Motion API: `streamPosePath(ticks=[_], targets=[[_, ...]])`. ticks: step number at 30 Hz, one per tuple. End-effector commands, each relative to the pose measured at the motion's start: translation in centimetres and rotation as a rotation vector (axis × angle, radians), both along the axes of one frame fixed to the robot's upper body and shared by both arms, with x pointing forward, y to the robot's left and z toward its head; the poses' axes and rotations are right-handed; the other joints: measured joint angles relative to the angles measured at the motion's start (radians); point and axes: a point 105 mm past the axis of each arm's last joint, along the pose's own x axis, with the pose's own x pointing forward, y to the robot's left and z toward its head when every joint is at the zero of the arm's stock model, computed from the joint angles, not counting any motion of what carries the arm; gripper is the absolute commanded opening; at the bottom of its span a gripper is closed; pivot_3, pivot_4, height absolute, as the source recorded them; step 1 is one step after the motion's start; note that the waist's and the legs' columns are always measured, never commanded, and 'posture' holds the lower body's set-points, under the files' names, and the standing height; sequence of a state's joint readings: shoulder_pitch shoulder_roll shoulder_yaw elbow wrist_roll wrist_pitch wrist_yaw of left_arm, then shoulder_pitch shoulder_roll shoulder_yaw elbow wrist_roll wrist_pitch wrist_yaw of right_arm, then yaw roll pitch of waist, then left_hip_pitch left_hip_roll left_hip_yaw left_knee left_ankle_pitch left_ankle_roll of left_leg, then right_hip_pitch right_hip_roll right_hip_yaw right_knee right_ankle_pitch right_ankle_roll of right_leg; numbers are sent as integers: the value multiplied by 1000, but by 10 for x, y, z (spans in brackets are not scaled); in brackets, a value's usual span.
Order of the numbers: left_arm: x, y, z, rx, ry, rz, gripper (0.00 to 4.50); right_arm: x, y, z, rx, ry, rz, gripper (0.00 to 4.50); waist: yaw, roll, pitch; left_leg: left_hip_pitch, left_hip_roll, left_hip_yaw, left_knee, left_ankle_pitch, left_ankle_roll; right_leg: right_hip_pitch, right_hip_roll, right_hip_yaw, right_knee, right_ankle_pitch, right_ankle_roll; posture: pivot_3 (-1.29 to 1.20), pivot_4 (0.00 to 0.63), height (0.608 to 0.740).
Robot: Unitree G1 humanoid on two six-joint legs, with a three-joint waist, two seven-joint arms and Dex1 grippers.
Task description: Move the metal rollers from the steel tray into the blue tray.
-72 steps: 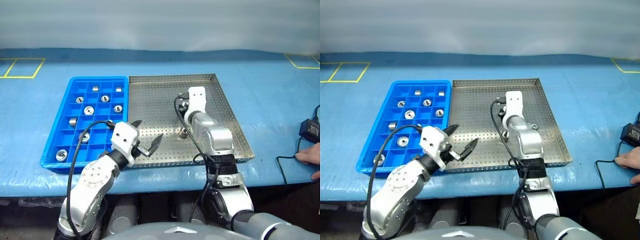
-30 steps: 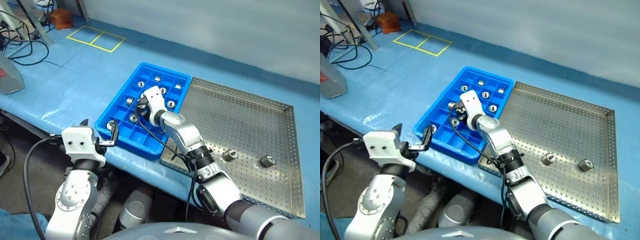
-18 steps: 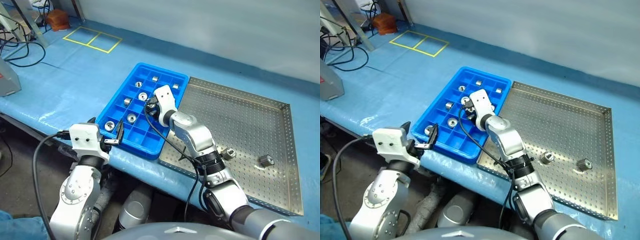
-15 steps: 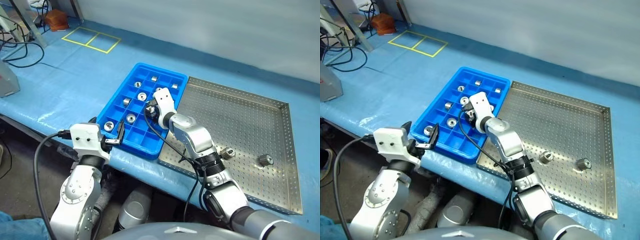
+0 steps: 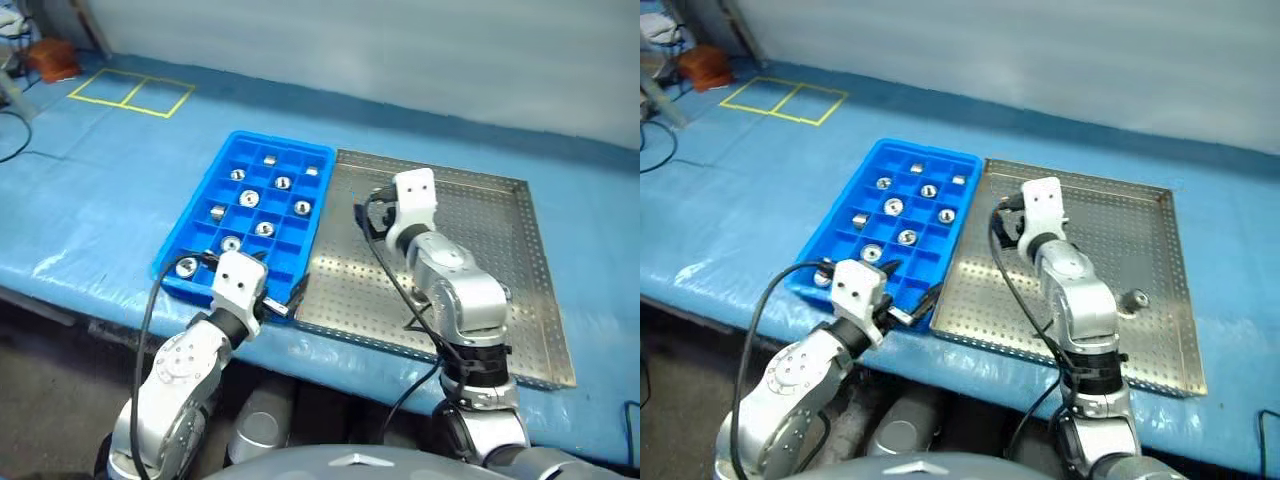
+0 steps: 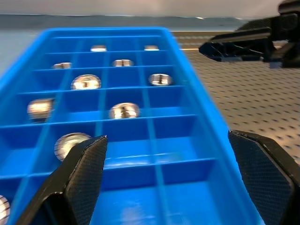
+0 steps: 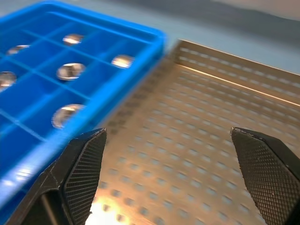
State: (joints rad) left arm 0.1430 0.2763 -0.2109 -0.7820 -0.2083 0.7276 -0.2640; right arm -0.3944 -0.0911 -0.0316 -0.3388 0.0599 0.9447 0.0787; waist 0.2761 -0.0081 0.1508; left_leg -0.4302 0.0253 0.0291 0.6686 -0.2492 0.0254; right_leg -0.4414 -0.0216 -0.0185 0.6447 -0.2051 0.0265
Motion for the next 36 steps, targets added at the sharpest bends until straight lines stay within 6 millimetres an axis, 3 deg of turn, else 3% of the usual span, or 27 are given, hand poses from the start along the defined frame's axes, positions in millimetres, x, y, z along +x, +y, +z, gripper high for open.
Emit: streamPosePath(ticks=[1, 4, 7, 11, 16, 20, 36], targets=[[-7, -20, 1, -6, 1, -137, 4500, -6, -37, 4, 3, -20, -219, 4479, -54, 1, -1, 1, 0, 0, 0, 0, 0, 0, 0, 0, 0, 2, -3, 154, 150, 740], [-9, -28, 0, -11, 9, -189, 4500, -11, -60, -13, 7, 31, -383, 4479, -133, 2, -1, 1, 0, 0, 0, 0, 0, 1, 0, 2, 1, 2, -3, 136, 150, 740], [-9, -32, 0, -10, 8, -207, 4500, -15, -68, -27, 23, 75, -452, 4479, -195, 2, -1, 3, 0, -3, -1, 0, 1, 1, 0, 4, 1, 2, -3, 125, 150, 740], [-9, -32, 0, -6, 6, -207, 4500, -21, -72, -44, 53, 122, -503, 4479, -239, 2, -1, 6, 1, -2, -1, 1, 1, 2, 0, 6, 4, 2, -3, 125, 150, 740], [-7, -31, 1, -2, 1, -200, 4500, -29, -72, -65, 99, 199, -526, 4479, -247, 2, -1, 20, 2, -1, -2, 1, 1, 13, 0, 8, 5, -3, -1, 138, 150, 740], [-6, -30, 1, 0, -2, -195, 4500, -31, -66, -77, 144, 242, -508, 4479, -247, 2, -1, 20, 3, 0, -2, 2, 3, 14, -2, 10, 5, -4, -3, 139, 150, 740], [-4, -29, 2, 5, -15, -195, 4500, -24, -62, -76, 136, 230, -476, 4479, -245, 2, -1, 20, 2, 2, -2, 3, 4, 13, -2, 12, 5, -4, -3, 157, 150, 740]])
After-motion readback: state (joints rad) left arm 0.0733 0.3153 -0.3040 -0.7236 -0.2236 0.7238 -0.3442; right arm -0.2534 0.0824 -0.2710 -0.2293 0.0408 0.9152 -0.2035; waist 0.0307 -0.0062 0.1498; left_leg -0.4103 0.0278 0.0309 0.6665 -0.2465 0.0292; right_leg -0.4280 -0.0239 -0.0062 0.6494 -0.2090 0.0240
